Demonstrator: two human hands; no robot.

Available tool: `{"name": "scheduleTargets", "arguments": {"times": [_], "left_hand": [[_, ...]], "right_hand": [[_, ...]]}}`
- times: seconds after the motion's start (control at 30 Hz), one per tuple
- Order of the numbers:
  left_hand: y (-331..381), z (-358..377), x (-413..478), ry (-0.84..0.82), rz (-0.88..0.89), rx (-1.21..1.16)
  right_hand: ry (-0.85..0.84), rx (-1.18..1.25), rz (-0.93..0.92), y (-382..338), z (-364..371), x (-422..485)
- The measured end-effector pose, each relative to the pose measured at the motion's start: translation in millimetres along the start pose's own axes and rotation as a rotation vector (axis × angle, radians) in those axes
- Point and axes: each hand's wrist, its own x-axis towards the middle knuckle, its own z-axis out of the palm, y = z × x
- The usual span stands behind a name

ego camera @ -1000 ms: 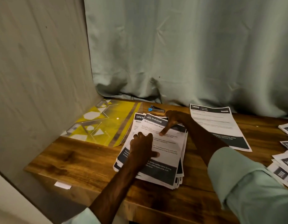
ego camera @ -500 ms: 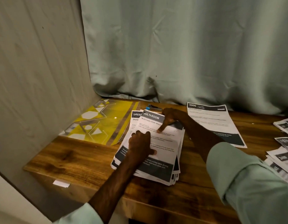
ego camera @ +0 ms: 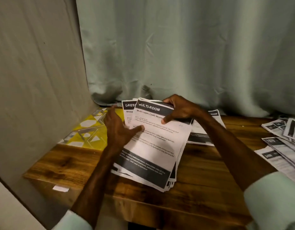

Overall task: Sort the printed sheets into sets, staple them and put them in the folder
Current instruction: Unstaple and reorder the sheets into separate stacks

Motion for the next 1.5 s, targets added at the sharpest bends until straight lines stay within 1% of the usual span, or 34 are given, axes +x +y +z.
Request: {"name": "scheduleTargets", "arguments": {"times": [0.03, 0.1, 0.13, 0.17, 0.2, 0.3, 0.37, 0.43, 0.47, 0.5, 0.57, 0.63, 0.67, 0.7, 0.83, 0.93, 1.03, 1.1, 1.17, 1.3, 1.4, 1.5], "left_hand": [[6, -11, 8, -0.102, -0.029, -0.186], [22, -29, 12, -0.429, -0.109, -0.518], [31, -34, 12, -0.560, -0.138, -0.604], [39, -36, 10, -0.625, -0.148, -0.651], [48, -35, 6, -0.632, -0.144, -0.665], [73, -23, 2, -0.516, -0.109, -0.645], [83, -13, 2, -0.462, -0.089, -0.641], [92, -4, -2, -0.407, -0.091, -0.721], [97, 2, -5, -0.385, -0.102, -0.780], [103, 7, -9, -0.376, -0.114, -0.842], [118, 20, -17, -0.378, -0.138, -0.959], [133, 39, -24, -0.363, -0.154, -1.007], [139, 47, -26, -0.355, -0.145, -1.005], [146, 56, -27, -0.351, -0.128, -0.988], [170, 76, -21, -0.379, -0.052, -0.933], [184, 88, -20, -0.414, -0.012, -0.937], [181, 101, -30, -0.469, -0.039, -0.927], [172, 111, -39, -0.543, -0.072, -0.945], [168, 118, -49, -0.579, -0.129, -0.964], [174, 123, -57, -0.559, -0.132, -0.965], [181, 120, -55, -0.510, -0.113, -0.959], [187, 116, -48, -0.452, -0.110, -0.981]], "right_hand": [[0.000, 0.055, -0.013, -8, -11, -14], [0.013, 0.139, -0.039, -23, -32, -39], [0.026, 0.167, -0.043, -29, -43, -48], [0.046, 0.190, -0.044, -33, -52, -56], [0.080, 0.200, -0.038, -34, -60, -62], [0.239, 0.178, -0.024, -27, -79, -79], [0.433, 0.171, -0.019, -9, -82, -93], [0.678, 0.229, 0.018, 14, -76, -110], [0.759, 0.281, 0.071, 25, -71, -120], [0.783, 0.357, 0.142, 34, -63, -131], [0.692, 0.611, 0.273, 45, -41, -151], [0.589, 0.855, 0.283, 60, -21, -164], [0.577, 0.903, 0.252, 64, -13, -167], [0.606, 0.917, 0.221, 68, -9, -171], [0.847, 0.914, 0.173, 70, -22, -185], [0.933, 0.823, 0.143, 73, -37, -199], [0.934, 0.773, 0.156, 86, -30, -211], [0.911, 0.791, 0.202, 97, -17, -216], [0.914, 0.807, 0.234, 101, -4, -219], [0.941, 0.813, 0.245, 104, 9, -213], [0.956, 0.796, 0.243, 103, 6, -208], [0.977, 0.795, 0.197, 98, -1, -206]]}}
